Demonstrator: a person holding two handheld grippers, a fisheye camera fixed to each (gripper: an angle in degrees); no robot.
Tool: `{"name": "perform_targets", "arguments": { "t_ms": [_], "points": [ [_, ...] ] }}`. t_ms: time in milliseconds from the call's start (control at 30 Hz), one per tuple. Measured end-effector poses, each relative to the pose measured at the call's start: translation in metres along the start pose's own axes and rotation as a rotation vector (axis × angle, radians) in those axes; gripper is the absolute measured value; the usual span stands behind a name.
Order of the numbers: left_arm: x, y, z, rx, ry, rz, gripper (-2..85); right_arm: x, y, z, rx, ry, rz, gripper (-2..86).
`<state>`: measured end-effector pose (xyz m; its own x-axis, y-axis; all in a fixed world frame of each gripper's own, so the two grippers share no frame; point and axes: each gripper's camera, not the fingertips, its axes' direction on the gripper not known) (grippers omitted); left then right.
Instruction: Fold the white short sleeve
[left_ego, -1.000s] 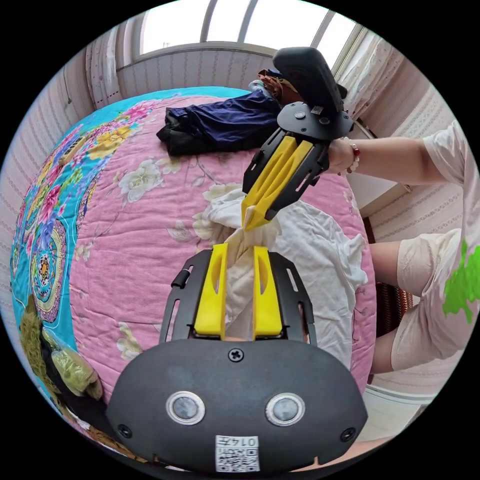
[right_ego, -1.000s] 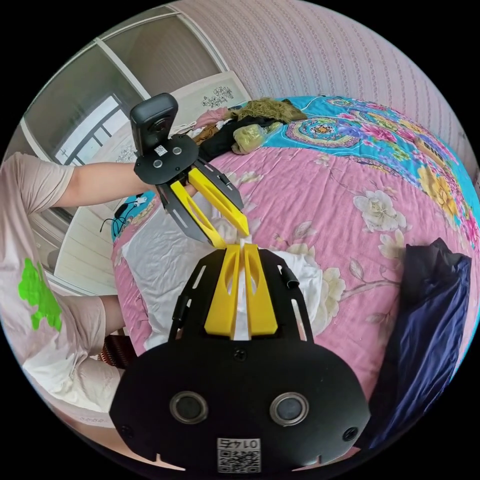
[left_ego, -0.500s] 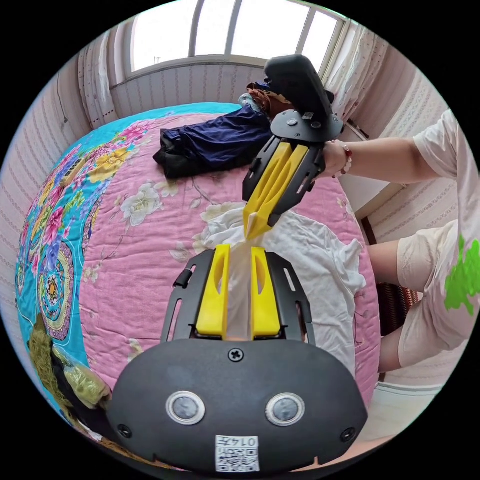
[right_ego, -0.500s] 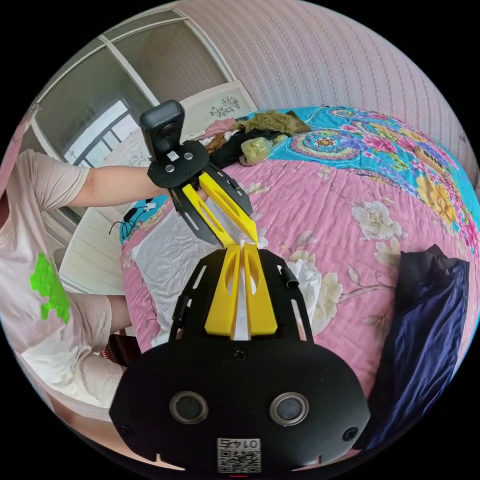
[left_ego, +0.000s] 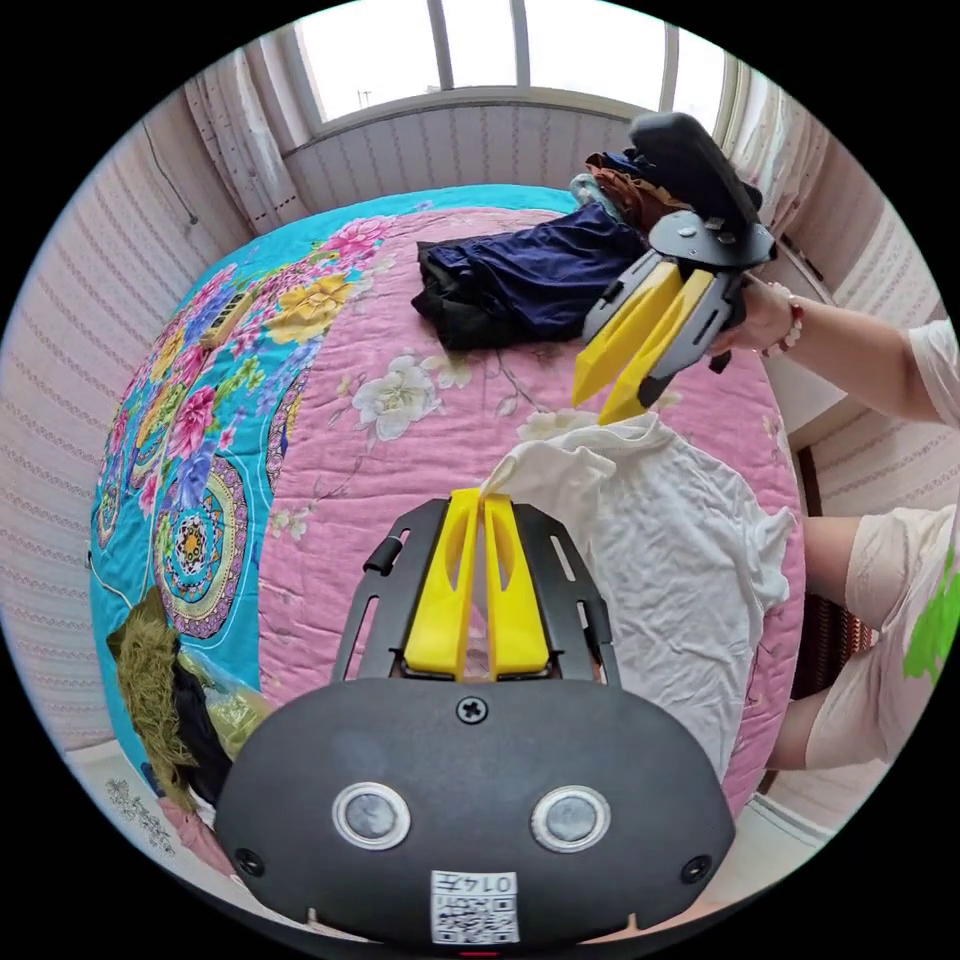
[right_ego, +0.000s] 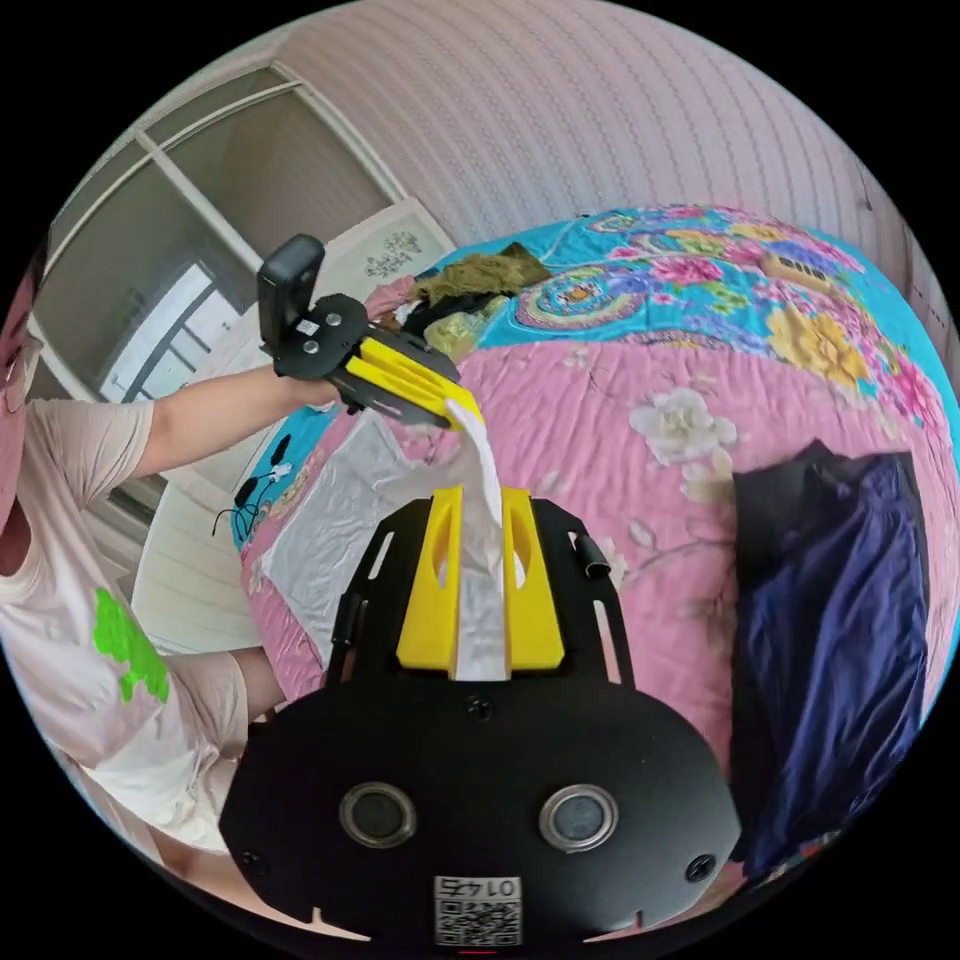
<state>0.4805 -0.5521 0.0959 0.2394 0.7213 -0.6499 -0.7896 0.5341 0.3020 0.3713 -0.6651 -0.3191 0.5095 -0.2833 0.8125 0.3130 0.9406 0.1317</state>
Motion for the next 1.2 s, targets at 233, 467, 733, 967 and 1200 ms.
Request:
{"name": "perform_targets", "arguments": {
  "t_ms": [233, 467, 733, 967, 1200],
  "points": [
    [-0.034, -0.029, 0.036, -0.109, -0.173, -0.174, -0.7, 0.041, 0.069, 0.033, -0.200, 0.187, 0.283, 13.6],
    [-0.070, -0.043, 0.059, -0.128, -0.280, -0.379, -0.6, 0.068, 0.075, 0.014, -0.193, 0.188, 0.398, 2.0],
    [-0.082, -0.047, 0.122, -0.256, -0.187, -0.540, 1.5, 0.111, 0.107, -0.004, -0.156, 0.081, 0.612, 4.4],
    [-0.058, -0.056, 0.070, -0.043, -0.201, -0.329, 8.2, 0.142, 0.128, -0.037, -0.020, -0.101, 0.637, 9.1],
    [-0.043, -0.075, 0.101, -0.280, -0.421, -0.257, 0.7, 0.143, 0.147, -0.037, -0.009, -0.139, 0.615, 8.6]
  ]
}}
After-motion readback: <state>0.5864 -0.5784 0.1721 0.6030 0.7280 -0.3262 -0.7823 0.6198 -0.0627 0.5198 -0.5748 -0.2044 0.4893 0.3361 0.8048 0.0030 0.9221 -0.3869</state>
